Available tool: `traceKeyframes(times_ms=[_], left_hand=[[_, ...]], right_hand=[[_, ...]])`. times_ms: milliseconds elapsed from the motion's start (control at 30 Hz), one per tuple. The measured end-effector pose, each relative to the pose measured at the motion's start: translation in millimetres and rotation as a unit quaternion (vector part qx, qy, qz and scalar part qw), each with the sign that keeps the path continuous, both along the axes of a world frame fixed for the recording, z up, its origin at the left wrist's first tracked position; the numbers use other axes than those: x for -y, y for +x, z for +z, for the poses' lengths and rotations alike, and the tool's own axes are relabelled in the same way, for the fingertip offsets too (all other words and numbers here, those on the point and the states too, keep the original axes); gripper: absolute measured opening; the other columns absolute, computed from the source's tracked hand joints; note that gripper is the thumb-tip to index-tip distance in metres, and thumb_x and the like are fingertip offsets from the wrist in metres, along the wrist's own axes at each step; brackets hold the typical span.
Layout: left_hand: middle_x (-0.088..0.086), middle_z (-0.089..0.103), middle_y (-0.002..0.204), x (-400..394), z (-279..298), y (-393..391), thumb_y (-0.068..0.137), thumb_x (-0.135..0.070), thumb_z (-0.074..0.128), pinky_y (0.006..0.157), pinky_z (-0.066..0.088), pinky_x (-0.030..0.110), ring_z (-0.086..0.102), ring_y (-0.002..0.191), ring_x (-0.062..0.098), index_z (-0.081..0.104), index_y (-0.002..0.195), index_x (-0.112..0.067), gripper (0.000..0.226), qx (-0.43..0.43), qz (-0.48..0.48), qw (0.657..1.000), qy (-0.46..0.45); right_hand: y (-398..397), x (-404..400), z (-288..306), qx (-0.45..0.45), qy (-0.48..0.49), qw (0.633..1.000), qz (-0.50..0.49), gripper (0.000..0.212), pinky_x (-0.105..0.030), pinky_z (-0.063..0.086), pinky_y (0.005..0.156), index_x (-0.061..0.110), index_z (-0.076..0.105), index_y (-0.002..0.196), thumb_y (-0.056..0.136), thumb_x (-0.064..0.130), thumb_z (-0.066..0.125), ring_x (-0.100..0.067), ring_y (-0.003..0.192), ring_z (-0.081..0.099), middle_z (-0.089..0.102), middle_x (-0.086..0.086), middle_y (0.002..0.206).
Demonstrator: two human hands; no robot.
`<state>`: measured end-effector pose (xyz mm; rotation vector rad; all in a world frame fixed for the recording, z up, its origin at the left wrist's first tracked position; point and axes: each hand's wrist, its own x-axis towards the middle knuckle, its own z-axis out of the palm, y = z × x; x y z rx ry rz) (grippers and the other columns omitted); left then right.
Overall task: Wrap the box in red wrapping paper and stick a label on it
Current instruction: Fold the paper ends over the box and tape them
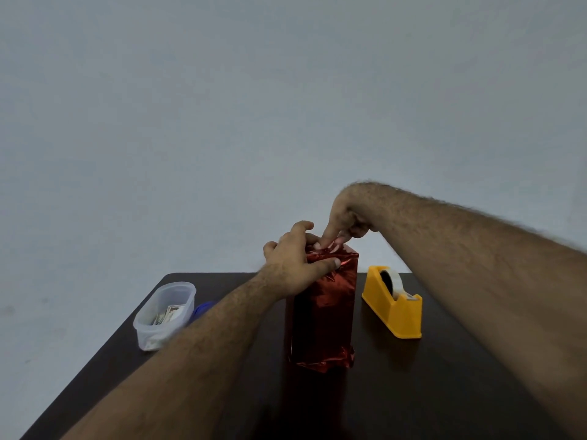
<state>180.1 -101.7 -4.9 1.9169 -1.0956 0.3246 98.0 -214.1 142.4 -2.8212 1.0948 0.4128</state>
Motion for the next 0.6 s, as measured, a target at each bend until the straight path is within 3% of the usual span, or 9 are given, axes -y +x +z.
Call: traceKeyframes(times_ms=[67,100,133,200,267,333,400,500,600], left_hand=[[-0.02,0.066,0.138,0.2,0.2,0.4,0.089,-0.061,0.076,0.115,0.015,0.041,0.046,0.137,0.011,0.031,0.158,-0.026,0.09,0.0,-0.002,1.0,-0.002],[-0.02,0.066,0.138,0.7,0.2,1.2,0.089,-0.06,0.076,0.115,0.015,0.041,0.045,0.137,0.011,0.031,0.158,-0.026,0.09,-0.001,-0.003,1.0,-0.002],[-0.02,0.066,0.139,1.2,0.1,1.5,0.088,-0.06,0.076,0.114,0.016,0.04,0.045,0.136,0.011,0.031,0.158,-0.026,0.09,-0.001,-0.002,1.0,-0.002],[-0.019,0.065,0.14,2.3,-0.4,2.4,0.088,-0.06,0.076,0.112,0.015,0.038,0.042,0.131,0.008,0.031,0.158,-0.027,0.09,0.0,0.003,1.0,-0.003],[-0.019,0.064,0.141,4.2,-0.4,1.9,0.088,-0.06,0.077,0.11,0.015,0.037,0.041,0.129,0.007,0.031,0.158,-0.028,0.089,-0.001,0.004,1.0,-0.001],[-0.019,0.065,0.141,5.0,-0.6,1.7,0.088,-0.061,0.076,0.109,0.015,0.036,0.044,0.135,0.01,0.031,0.157,-0.029,0.089,0.005,0.003,1.0,0.0],[-0.019,0.065,0.14,4.8,-0.1,1.3,0.088,-0.061,0.076,0.108,0.015,0.037,0.046,0.136,0.011,0.031,0.157,-0.028,0.089,0.011,0.004,1.0,0.005],[-0.018,0.065,0.142,2.2,0.1,1.8,0.089,-0.061,0.076,0.109,0.014,0.037,0.046,0.133,0.009,0.031,0.157,-0.028,0.088,0.008,0.006,1.0,0.006],[-0.018,0.065,0.142,0.6,0.7,1.9,0.089,-0.061,0.075,0.112,0.016,0.041,0.046,0.136,0.012,0.031,0.157,-0.028,0.088,0.007,0.008,1.0,0.008]], right_hand=[[0.3,7.4,-4.3,-0.018,-0.029,0.999,-0.007,0.055,-0.029,0.03,0.059,0.022,0.067,0.097,0.08,0.074,0.075,-0.016,0.052,0.024,0.033,0.004,0.053],[1.2,14.6,-7.9,-0.015,-0.028,0.999,-0.003,0.076,-0.03,0.031,0.062,0.019,0.069,0.122,0.077,0.079,0.072,-0.017,0.056,0.023,0.031,0.002,0.061],[0.7,21.5,-11.5,-0.003,-0.019,1.0,-0.011,0.096,-0.03,0.033,0.062,0.013,0.059,0.143,0.076,0.081,0.071,-0.016,0.058,0.025,0.032,0.001,0.067],[-5.4,29.5,-16.2,0.044,0.012,0.999,-0.019,0.112,-0.03,0.036,0.058,0.004,0.043,0.156,0.078,0.079,0.07,-0.015,0.058,0.028,0.036,0.0,0.073],[-11.0,37.9,-19.7,0.08,0.053,0.995,-0.024,0.101,-0.023,0.034,0.049,0.004,0.048,0.15,0.08,0.072,0.074,-0.014,0.055,0.027,0.034,0.001,0.069],[-15.2,44.3,-22.9,0.11,0.093,0.988,-0.047,0.075,-0.013,0.03,0.04,0.008,0.058,0.13,0.082,0.062,0.08,-0.014,0.05,0.024,0.031,0.002,0.062],[-20.0,49.6,-24.3,0.132,0.122,0.981,-0.066,0.064,-0.011,0.03,0.039,0.009,0.059,0.126,0.085,0.052,0.082,-0.014,0.053,0.023,0.036,0.005,0.067],[-27.8,54.5,-20.2,0.152,0.115,0.98,-0.06,0.077,-0.024,0.031,0.051,0.0,0.048,0.149,0.092,0.041,0.08,-0.014,0.06,0.026,0.06,0.009,0.107],[-25.3,58.7,-22.3,0.21,0.124,0.97,-0.028,0.084,-0.027,0.038,0.07,0.002,0.042,0.156,0.093,0.045,0.078,-0.016,0.072,0.04,0.056,-0.008,0.14]])
